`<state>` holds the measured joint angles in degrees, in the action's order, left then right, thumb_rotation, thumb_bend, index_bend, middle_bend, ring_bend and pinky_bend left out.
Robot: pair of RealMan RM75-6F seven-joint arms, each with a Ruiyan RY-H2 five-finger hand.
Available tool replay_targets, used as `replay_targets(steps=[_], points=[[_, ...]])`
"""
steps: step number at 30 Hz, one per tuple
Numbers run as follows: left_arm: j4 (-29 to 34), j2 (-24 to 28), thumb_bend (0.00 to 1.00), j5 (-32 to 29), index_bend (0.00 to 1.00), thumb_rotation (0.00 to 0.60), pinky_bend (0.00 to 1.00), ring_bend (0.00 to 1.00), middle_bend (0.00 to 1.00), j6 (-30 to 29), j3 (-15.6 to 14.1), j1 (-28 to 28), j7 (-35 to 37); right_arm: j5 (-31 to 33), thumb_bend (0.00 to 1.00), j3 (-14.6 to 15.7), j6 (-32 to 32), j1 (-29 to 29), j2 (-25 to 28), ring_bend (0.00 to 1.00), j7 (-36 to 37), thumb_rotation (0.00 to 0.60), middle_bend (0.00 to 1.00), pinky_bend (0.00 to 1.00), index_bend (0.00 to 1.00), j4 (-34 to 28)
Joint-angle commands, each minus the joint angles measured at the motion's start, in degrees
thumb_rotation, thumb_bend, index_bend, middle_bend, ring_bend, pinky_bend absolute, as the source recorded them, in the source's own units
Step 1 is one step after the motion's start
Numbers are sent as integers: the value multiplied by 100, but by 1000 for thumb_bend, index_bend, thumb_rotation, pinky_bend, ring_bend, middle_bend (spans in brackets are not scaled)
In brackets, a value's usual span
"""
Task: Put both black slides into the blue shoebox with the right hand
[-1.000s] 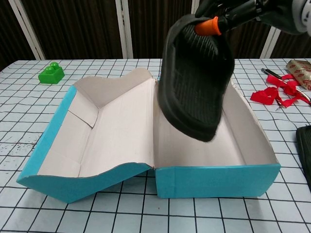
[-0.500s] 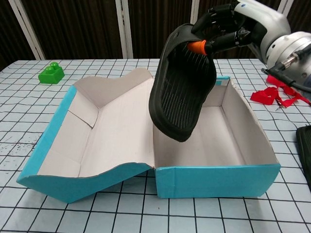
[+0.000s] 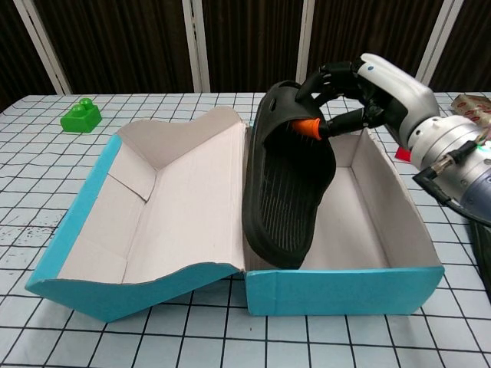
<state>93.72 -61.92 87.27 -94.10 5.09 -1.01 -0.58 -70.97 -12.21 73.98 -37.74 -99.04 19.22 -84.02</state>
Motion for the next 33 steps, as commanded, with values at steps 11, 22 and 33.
replay_targets(steps=[11,22,33], points=[[-11,2,164,-37,74,600,0,0,0,30,11,-10,12,-33,529,-21,-413,25,-436,354,-51,600,570,27,519,596],[-19,13,164,-50,74,600,0,0,0,21,22,-6,38,-92,529,-54,-682,28,-523,558,-209,600,569,48,519,685],[-11,12,165,-47,74,600,0,0,0,15,18,-1,36,-137,529,-87,-819,55,-540,616,-462,600,570,180,526,632]])
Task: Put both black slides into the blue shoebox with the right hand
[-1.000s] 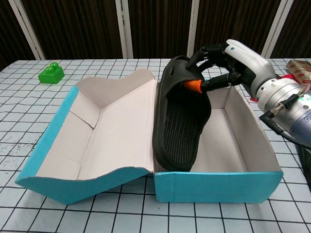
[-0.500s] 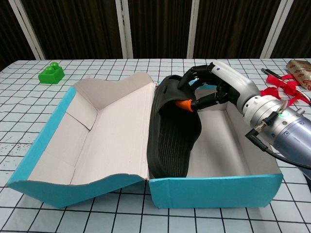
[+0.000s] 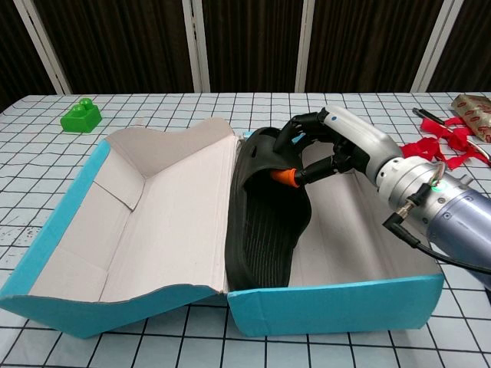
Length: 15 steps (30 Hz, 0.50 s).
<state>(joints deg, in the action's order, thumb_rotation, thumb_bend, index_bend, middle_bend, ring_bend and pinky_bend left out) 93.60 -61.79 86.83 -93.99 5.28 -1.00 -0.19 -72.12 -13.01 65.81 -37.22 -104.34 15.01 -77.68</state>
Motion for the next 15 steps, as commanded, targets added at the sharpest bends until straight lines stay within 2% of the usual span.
replay_targets(steps=[1,3,5,8,15], points=[[1,-2,165,-5,74,600,0,0,0,6,0,-1,-4,-33,529,-13,-2,6,-14,617,-62,600,570,205,531,-5],[6,-1,164,-13,74,600,0,0,0,7,2,0,-9,-52,528,-31,26,13,-40,625,-107,600,570,254,535,9],[11,0,164,-21,74,600,0,0,0,4,5,3,-12,-63,529,-36,16,16,-57,640,-153,600,570,356,541,21],[15,2,164,-23,74,600,0,0,0,-5,8,7,-7,-57,529,-51,-11,20,-74,646,-204,600,570,456,546,32],[20,3,164,-9,74,600,0,0,0,-6,2,7,-11,52,529,-63,-212,7,-101,646,-362,600,563,480,549,54]])
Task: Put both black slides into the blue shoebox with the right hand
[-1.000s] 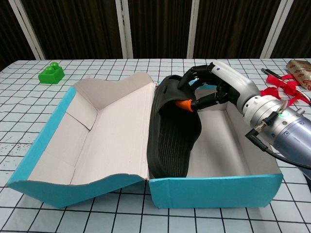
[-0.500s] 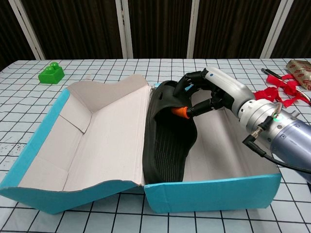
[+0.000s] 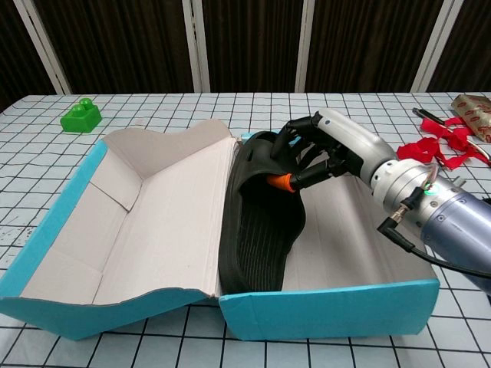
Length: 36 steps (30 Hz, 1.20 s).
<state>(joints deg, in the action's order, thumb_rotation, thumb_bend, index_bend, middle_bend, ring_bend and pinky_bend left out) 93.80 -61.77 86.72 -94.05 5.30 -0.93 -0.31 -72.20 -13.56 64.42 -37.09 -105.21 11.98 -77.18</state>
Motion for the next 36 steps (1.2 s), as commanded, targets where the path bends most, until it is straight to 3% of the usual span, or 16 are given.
replay_targets(steps=[1,25,36], points=[[1,1,164,3,74,600,0,0,0,-1,-2,1,1,83,529,-11,-102,-8,-18,646,-77,600,563,480,551,6],[6,11,164,-5,74,600,0,0,0,17,-5,-1,8,373,529,-173,-527,-99,12,623,-543,600,520,480,556,13],[21,19,164,-3,74,600,0,0,0,15,-11,5,2,948,529,-501,-705,-274,-95,600,-1056,600,496,480,557,12]])
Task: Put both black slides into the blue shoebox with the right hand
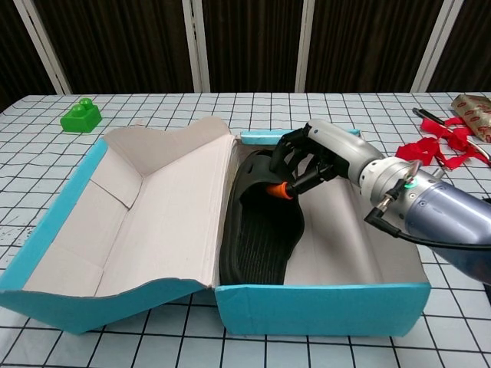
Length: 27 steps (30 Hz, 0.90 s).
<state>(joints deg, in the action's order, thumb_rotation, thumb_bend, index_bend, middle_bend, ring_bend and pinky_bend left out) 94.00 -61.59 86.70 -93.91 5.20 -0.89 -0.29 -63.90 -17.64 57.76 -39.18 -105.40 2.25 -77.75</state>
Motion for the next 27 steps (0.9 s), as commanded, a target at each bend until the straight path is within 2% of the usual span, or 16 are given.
replay_targets(steps=[1,14,27], points=[[2,2,164,0,74,600,0,0,0,2,-2,1,1,168,529,-132,-50,-93,-120,600,-106,600,497,480,556,120],[-7,3,164,-5,75,600,0,0,0,24,-5,-7,-11,414,529,-491,-221,-467,-511,598,-182,600,496,480,556,766],[-7,-14,164,-11,74,600,0,0,0,33,-3,-14,-57,404,529,-632,-472,-737,-419,565,-223,600,464,462,556,870]])
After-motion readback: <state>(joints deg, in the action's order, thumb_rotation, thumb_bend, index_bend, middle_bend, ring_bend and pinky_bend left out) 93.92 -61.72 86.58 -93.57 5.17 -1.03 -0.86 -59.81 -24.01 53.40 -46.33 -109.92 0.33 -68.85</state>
